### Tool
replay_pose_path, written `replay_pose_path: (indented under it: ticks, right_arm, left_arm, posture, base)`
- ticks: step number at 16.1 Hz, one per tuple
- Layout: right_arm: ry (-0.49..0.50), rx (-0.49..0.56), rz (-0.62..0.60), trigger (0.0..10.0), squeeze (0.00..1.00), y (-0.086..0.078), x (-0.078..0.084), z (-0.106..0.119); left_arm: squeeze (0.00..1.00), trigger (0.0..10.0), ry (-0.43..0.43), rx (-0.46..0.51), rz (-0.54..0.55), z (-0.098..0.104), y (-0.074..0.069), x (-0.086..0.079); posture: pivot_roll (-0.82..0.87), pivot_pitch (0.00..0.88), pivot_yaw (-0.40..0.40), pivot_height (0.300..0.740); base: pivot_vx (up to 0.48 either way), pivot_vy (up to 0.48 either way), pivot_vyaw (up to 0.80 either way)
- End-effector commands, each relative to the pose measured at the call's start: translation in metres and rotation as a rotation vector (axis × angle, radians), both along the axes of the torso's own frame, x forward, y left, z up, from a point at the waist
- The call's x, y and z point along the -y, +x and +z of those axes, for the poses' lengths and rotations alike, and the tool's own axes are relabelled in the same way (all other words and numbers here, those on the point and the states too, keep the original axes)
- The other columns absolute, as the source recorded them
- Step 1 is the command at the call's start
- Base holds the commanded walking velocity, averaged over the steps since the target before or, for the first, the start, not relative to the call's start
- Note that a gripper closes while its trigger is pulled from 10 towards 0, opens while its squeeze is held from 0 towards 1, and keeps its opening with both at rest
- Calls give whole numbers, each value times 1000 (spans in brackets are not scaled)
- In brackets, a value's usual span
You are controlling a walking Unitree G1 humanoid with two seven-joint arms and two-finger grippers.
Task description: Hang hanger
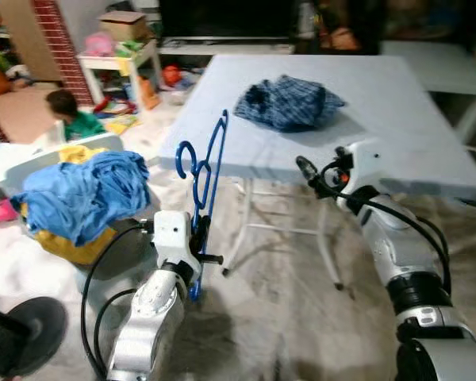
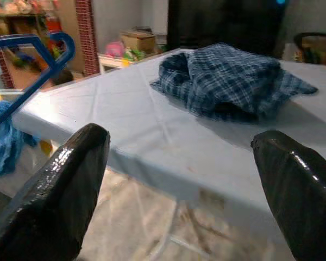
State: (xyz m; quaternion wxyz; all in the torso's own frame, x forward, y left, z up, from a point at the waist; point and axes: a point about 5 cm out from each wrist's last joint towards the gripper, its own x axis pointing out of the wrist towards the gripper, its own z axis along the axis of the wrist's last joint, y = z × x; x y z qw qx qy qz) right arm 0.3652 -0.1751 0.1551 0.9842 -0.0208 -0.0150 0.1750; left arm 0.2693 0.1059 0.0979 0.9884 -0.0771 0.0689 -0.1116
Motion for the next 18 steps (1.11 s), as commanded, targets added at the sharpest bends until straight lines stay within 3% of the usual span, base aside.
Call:
replay_pose_path:
  ticks: [1, 12, 15, 16, 18]
  right_arm:
    - [-7, 24, 32, 10000, 0, 3, -10, 7]
    - [-52, 37, 41, 10000, 0, 4, -12, 6]
    - [-206, 46, 98, 10000, 0, 1, -7, 3]
    - [-316, 38, 175, 10000, 0, -1, -6, 0]
    - [-568, 3, 398, 10000, 0, -12, 3, -9]
  left_arm:
    - [0, 10000, 12, 7, 11, 2, 1, -5]
    - [0, 10000, 24, -20, 8, -2, 2, -10]
    - [0, 10000, 110, -88, -168, -12, -1, -11]
    - [0, 10000, 111, -121, -250, -14, -3, -13]
    - [0, 10000, 222, -189, -446, -24, -11, -19]
  posture:
    - [-26, 0, 20, 740]
    - [-26, 0, 24, 740]
    - [-27, 0, 27, 740]
    - [-32, 0, 34, 740]
    - [-37, 0, 41, 740]
  base:
    - [-281, 0, 0]
    - [-51, 0, 0]
    - [0, 0, 0]
    - [0, 0, 0]
    - [0, 0, 0]
